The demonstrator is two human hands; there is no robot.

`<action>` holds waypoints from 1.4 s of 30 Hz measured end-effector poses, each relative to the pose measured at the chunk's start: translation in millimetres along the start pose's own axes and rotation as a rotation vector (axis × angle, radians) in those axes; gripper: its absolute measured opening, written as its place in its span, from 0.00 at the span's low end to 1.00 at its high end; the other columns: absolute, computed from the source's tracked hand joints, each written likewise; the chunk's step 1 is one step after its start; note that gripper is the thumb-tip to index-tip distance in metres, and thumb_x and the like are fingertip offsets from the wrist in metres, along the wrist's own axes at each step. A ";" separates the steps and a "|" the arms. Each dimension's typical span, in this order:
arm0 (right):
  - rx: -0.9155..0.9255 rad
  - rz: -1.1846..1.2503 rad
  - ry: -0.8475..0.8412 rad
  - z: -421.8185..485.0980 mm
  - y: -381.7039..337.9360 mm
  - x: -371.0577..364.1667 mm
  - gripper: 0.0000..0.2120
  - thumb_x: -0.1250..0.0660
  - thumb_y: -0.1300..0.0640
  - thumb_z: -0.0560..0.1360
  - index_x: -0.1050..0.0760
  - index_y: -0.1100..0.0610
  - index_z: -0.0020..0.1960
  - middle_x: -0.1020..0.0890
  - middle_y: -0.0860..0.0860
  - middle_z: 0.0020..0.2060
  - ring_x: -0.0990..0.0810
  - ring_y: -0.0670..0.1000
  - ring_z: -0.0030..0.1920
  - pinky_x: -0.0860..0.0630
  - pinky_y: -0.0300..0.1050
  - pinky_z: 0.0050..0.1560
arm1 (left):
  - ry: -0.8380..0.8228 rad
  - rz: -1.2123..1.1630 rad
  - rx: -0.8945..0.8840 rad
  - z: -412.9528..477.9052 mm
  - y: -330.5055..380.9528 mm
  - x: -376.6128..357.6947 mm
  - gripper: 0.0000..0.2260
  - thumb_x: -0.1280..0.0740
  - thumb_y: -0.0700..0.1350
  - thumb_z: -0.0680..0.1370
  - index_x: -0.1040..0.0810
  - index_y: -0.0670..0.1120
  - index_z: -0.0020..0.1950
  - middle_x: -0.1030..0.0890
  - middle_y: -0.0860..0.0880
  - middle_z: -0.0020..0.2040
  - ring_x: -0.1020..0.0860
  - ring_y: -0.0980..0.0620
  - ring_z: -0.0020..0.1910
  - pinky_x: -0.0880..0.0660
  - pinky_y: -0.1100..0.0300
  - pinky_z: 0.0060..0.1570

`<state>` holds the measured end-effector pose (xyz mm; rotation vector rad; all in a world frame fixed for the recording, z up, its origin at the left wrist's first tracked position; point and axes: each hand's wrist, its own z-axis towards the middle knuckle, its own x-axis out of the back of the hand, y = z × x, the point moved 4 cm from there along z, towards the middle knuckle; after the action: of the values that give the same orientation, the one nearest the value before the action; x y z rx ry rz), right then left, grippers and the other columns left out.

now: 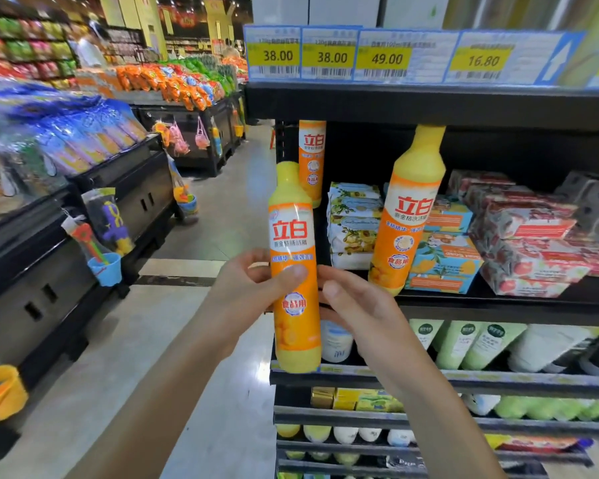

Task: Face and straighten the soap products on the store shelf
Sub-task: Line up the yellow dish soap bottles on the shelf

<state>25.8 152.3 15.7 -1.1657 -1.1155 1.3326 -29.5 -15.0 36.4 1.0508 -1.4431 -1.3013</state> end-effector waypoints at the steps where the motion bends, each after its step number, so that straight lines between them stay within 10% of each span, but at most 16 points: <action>1: -0.005 0.018 -0.012 -2.3 -0.5 0.5 0.23 0.35 0.48 0.78 0.25 0.54 0.71 0.16 0.47 0.61 0.18 0.47 0.63 0.22 0.47 0.66 | 0.008 0.009 0.015 -3.6 -4.5 -3.7 0.27 0.24 0.59 0.62 0.23 0.53 0.59 0.13 0.52 0.50 0.13 0.53 0.48 0.18 0.56 0.46; 23: -0.064 -0.016 -0.020 -31.4 2.6 40.9 0.17 0.31 0.55 0.79 0.21 0.54 0.68 0.14 0.49 0.57 0.16 0.50 0.60 0.19 0.49 0.61 | -0.077 0.086 -0.043 -44.8 -36.8 -51.9 0.23 0.20 0.62 0.68 0.20 0.64 0.61 0.16 0.59 0.56 0.18 0.59 0.57 0.17 0.59 0.48; 33: -0.061 0.008 0.042 -32.4 -0.4 48.9 0.23 0.25 0.47 0.70 0.19 0.51 0.64 0.14 0.50 0.55 0.16 0.51 0.59 0.18 0.47 0.57 | -0.039 -0.104 -0.036 -50.8 -37.3 -61.2 0.26 0.20 0.45 0.67 0.22 0.51 0.64 0.13 0.49 0.54 0.14 0.48 0.54 0.17 0.53 0.48; 38: -0.093 0.095 -0.004 -39.2 -8.0 51.6 0.16 0.31 0.55 0.78 0.20 0.52 0.66 0.14 0.48 0.58 0.17 0.49 0.61 0.22 0.49 0.63 | -0.032 -0.159 -0.012 -52.7 -40.9 -67.2 0.29 0.19 0.58 0.65 0.20 0.48 0.62 0.14 0.49 0.56 0.15 0.45 0.56 0.17 0.46 0.52; 42: -0.072 0.110 0.069 -39.2 -10.4 58.3 0.18 0.26 0.56 0.73 0.18 0.55 0.63 0.13 0.49 0.54 0.15 0.49 0.57 0.20 0.46 0.58 | -0.070 -0.122 -0.040 -54.3 -37.0 -70.8 0.19 0.24 0.50 0.74 0.19 0.48 0.63 0.14 0.50 0.57 0.16 0.47 0.59 0.18 0.50 0.55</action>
<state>63.9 212.2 17.7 -1.3325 -1.0699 1.3340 40.7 37.9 -3.6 1.0905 -1.4165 -1.4608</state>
